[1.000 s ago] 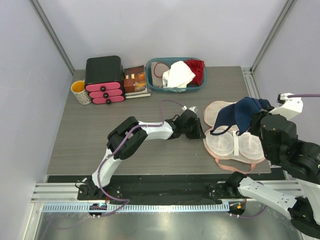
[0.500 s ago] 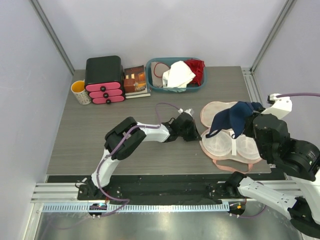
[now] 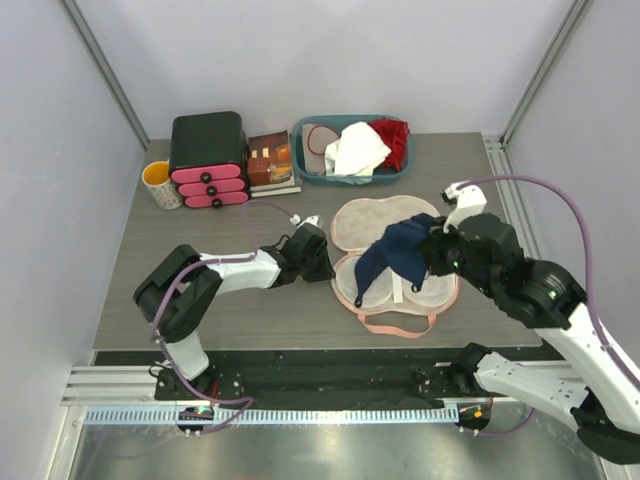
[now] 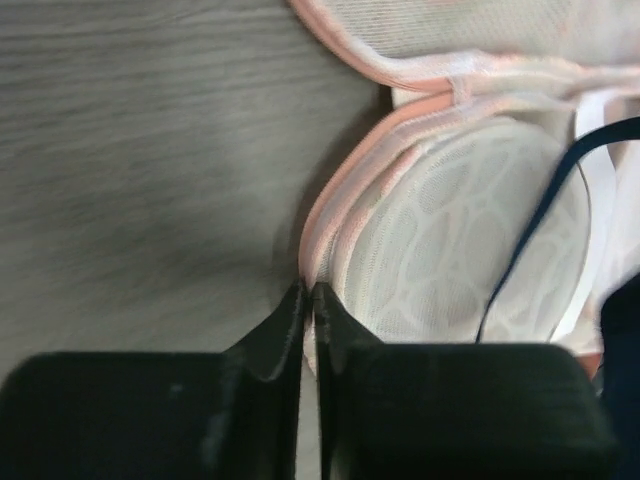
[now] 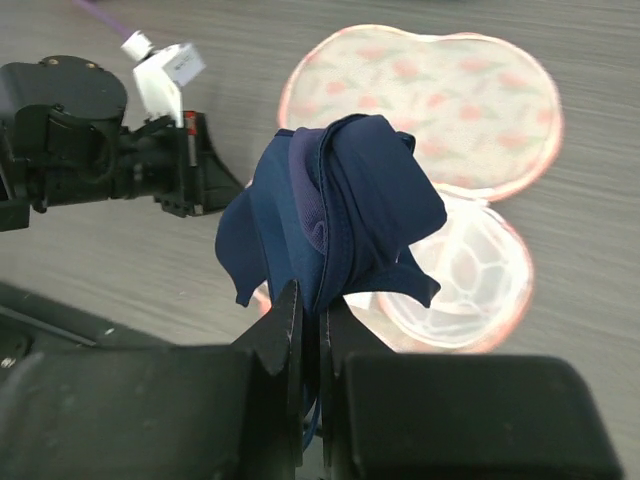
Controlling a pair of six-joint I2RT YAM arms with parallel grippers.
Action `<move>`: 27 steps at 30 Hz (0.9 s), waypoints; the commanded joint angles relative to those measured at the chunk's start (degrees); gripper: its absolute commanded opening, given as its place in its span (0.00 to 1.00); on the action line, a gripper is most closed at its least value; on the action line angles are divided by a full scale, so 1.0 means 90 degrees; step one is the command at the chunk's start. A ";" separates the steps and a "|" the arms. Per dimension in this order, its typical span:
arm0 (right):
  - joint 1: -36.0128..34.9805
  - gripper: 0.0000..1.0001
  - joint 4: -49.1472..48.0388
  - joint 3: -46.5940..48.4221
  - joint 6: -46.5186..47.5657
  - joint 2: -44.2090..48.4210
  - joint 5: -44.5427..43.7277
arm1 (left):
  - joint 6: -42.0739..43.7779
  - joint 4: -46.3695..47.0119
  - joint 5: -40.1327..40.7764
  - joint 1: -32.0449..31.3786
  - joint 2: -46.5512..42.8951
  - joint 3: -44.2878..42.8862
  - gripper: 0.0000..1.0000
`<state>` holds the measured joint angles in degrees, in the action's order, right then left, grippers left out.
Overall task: Place the bra in the laundry bag and zip it closed
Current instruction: Move the laundry bag to the center of the board, then place the bra in the laundry bag.
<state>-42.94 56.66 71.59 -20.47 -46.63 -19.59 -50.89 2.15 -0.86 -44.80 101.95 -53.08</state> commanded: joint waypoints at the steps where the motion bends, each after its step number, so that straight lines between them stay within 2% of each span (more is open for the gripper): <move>1: 0.0005 0.01 -0.1704 -0.0190 0.0389 -0.0491 0.1462 | 0.0635 -0.0581 0.0739 -0.0072 -0.1150 0.0457 0.19; 3: 0.0015 0.01 -0.2211 -0.0279 0.0380 -0.0658 0.1591 | 0.0703 -0.0863 0.1217 -0.0052 -0.1870 0.0672 0.30; 4: 0.0005 0.01 -0.2320 -0.0366 0.0409 -0.0726 0.1572 | 0.0791 -0.0980 0.1354 -0.0052 -0.2116 0.0731 0.42; 7: 0.0034 0.01 -0.2360 -0.0687 0.0380 -0.0951 0.1221 | 0.0879 -0.1439 0.1600 0.0007 -0.2869 0.0858 0.53; 11: 0.0356 0.01 -0.2585 -0.1566 0.0049 -0.0757 0.1181 | 0.1016 -0.1724 0.1581 0.0084 -0.3456 0.0995 0.58; 14: 0.1028 0.01 -0.2478 -0.2133 -0.0332 -0.0591 0.1142 | 0.1045 -0.1587 0.1161 0.0124 -0.3701 0.1093 0.60; 16: 0.1681 0.01 -0.2089 -0.2338 -0.0586 -0.0600 0.1142 | 0.1026 -0.1500 0.0790 0.0124 -0.3692 0.1093 0.60; 19: 0.2249 0.01 -0.1512 -0.2534 -0.0888 -0.0756 0.0937 | 0.1065 -0.1305 0.0167 0.0124 -0.3507 0.1005 0.60; 21: 0.2320 0.01 -0.1307 -0.2603 -0.1006 -0.0824 0.0704 | 0.1017 -0.1207 -0.0088 0.0124 -0.3379 0.0937 0.60; 24: 0.2398 0.09 -0.1112 -0.2506 -0.1163 -0.1068 0.0460 | 0.0929 -0.0855 -0.0479 0.0124 -0.3135 0.0947 0.61; 27: 0.2437 0.10 -0.0984 -0.2486 -0.1153 -0.1566 0.0487 | 0.0782 -0.0601 -0.0870 0.0114 -0.2833 0.0839 0.60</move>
<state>-21.52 45.78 48.03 -28.77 -56.75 -13.02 -43.05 -8.51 -1.91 -43.81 73.89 -43.59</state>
